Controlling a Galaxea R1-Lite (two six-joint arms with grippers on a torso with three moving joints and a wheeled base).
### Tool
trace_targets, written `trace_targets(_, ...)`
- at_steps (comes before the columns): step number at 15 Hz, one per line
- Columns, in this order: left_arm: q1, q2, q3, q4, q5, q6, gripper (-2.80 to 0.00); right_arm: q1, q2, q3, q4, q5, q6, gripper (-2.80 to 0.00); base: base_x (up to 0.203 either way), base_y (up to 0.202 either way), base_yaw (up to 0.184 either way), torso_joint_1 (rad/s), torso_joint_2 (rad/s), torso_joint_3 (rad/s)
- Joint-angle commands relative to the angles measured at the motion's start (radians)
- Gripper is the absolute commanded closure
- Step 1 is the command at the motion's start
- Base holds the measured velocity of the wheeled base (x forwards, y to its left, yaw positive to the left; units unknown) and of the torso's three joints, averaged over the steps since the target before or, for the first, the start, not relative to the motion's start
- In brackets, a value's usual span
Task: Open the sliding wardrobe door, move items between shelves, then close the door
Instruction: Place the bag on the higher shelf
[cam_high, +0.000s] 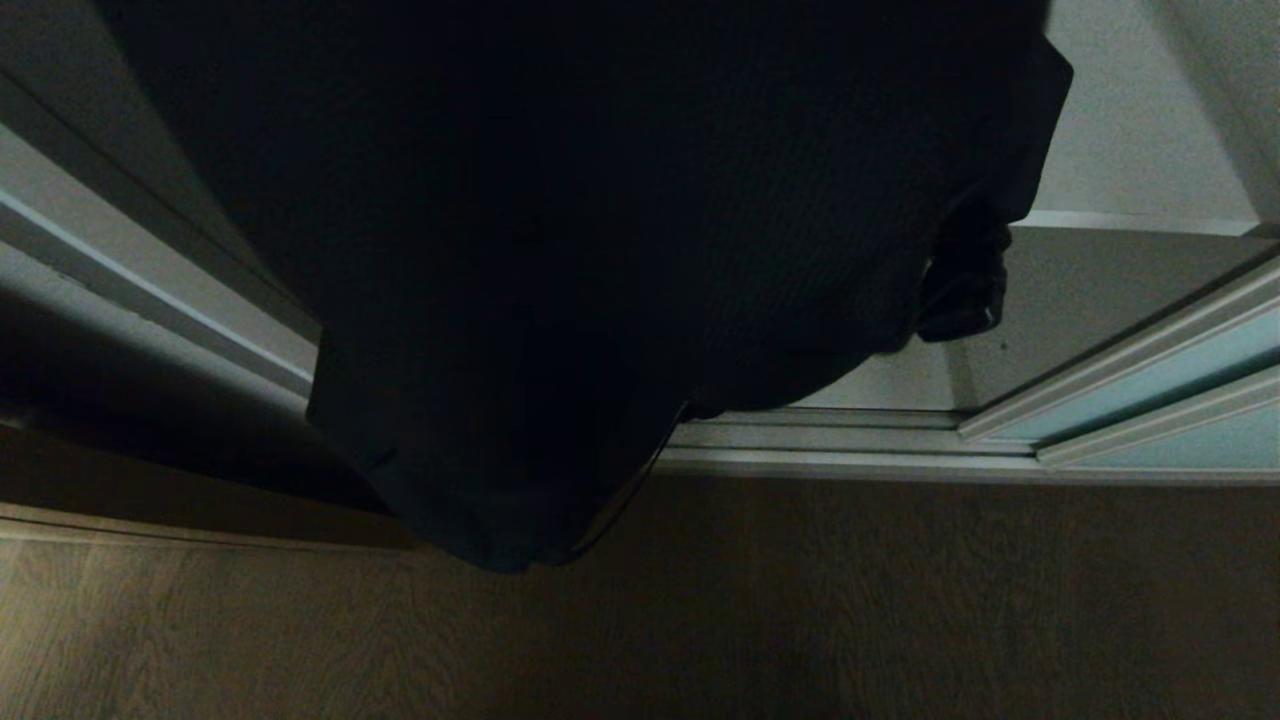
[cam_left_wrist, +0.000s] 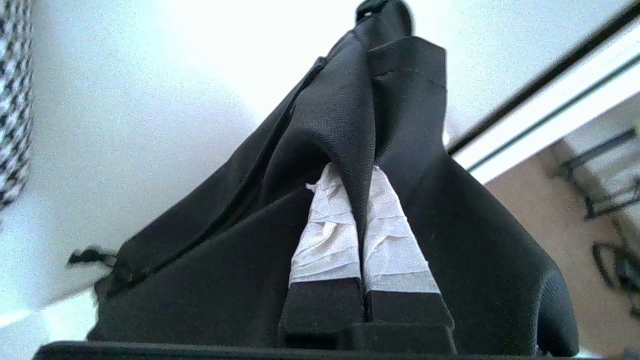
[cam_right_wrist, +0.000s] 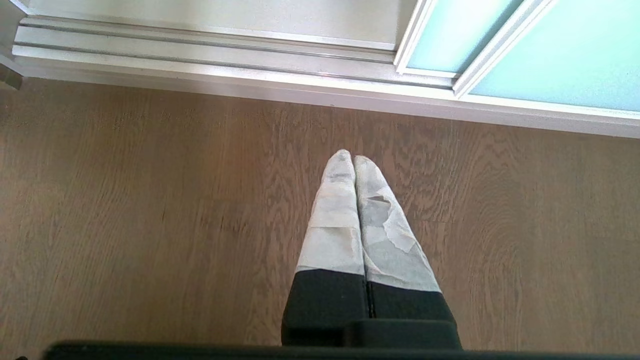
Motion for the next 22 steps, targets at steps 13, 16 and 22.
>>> trace_targets(13,0.097,0.370,-0.247,-0.500,0.071,0.097,0.00,0.000,-0.003,0.000,0.000,0.001,0.000,0.00,0.000,0.000,0.000,0.000,0.00,0.000)
trace_targets(16,0.121,0.411,-0.248,-0.566,0.092,0.128,0.00,0.000,-0.003,0.000,0.000,0.001,0.000,0.00,0.000,0.000,0.000,0.000,0.00,0.000)
trace_targets(22,0.122,0.442,-0.248,-0.640,0.095,0.147,0.00,0.000,-0.003,0.000,0.000,0.001,0.000,0.00,0.000,0.000,0.000,0.000,0.00,0.000)
